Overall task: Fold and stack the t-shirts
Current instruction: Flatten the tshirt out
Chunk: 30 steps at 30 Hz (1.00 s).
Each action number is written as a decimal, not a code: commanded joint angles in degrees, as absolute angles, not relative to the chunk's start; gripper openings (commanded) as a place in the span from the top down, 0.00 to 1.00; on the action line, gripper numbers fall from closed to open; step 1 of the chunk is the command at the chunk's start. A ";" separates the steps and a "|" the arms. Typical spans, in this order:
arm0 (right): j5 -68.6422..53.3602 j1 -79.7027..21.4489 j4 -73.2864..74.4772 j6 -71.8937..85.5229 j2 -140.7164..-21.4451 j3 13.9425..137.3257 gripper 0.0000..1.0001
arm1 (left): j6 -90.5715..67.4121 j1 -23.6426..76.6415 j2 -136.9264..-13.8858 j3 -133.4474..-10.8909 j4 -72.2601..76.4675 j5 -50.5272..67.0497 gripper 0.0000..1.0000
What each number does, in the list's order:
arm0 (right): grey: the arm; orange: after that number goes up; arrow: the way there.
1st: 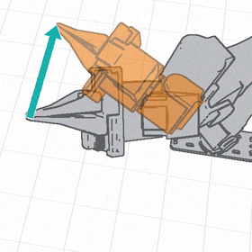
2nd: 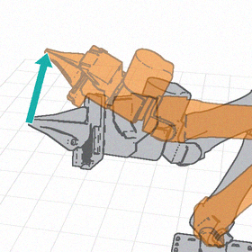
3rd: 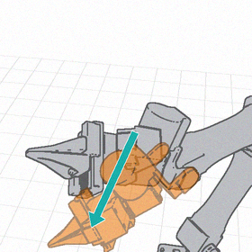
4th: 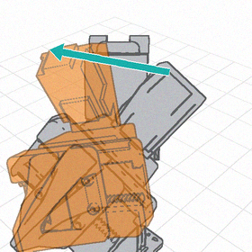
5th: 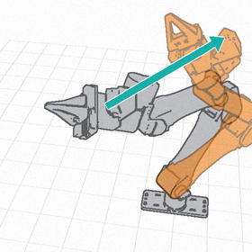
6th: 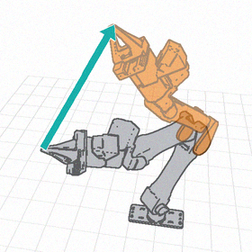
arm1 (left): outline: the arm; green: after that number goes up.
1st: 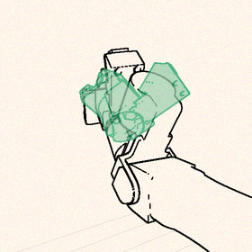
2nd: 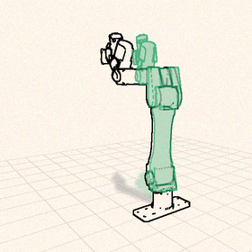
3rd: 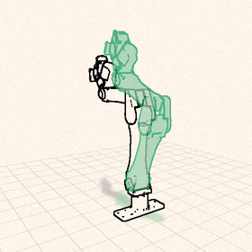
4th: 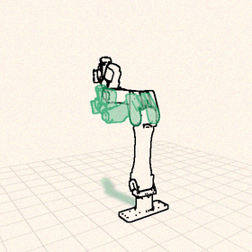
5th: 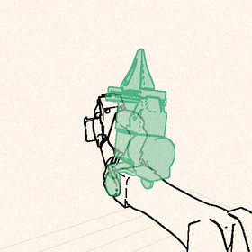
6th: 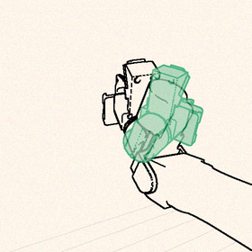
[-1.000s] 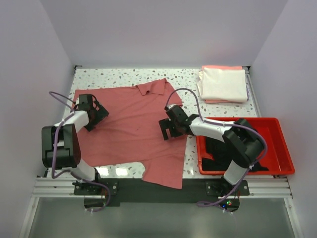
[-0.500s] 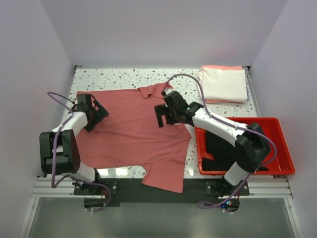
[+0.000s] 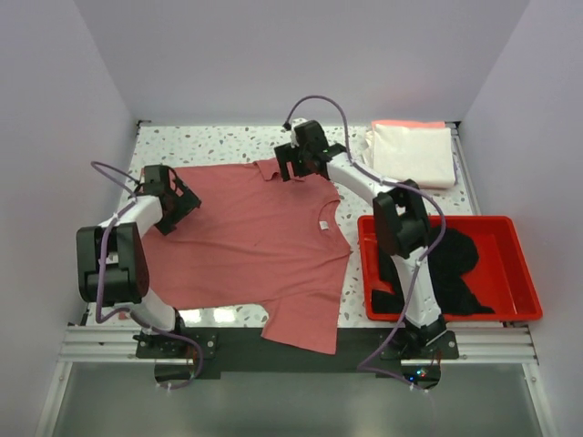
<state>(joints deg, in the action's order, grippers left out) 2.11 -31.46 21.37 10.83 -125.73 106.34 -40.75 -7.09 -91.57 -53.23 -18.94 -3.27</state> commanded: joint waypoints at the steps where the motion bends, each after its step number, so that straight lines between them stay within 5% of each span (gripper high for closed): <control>1: -2.90 -32.96 19.50 -5.25 -130.50 113.36 0.13 | -39.38 -7.21 -93.25 -55.20 -18.02 -3.25 0.00; 19: 16.24 -32.78 11.43 -8.08 -149.22 130.07 0.18 | -38.50 -7.29 -97.73 -55.55 -17.84 -4.83 0.00; 26: 23.56 -29.98 -4.03 -9.41 -156.52 142.37 0.26 | -38.06 -7.29 -99.14 -55.63 -17.58 -4.83 0.00; 30: 21.01 -27.95 -14.57 -5.01 -156.80 141.68 0.20 | -37.97 -7.29 -99.49 -55.72 -17.67 -5.01 0.00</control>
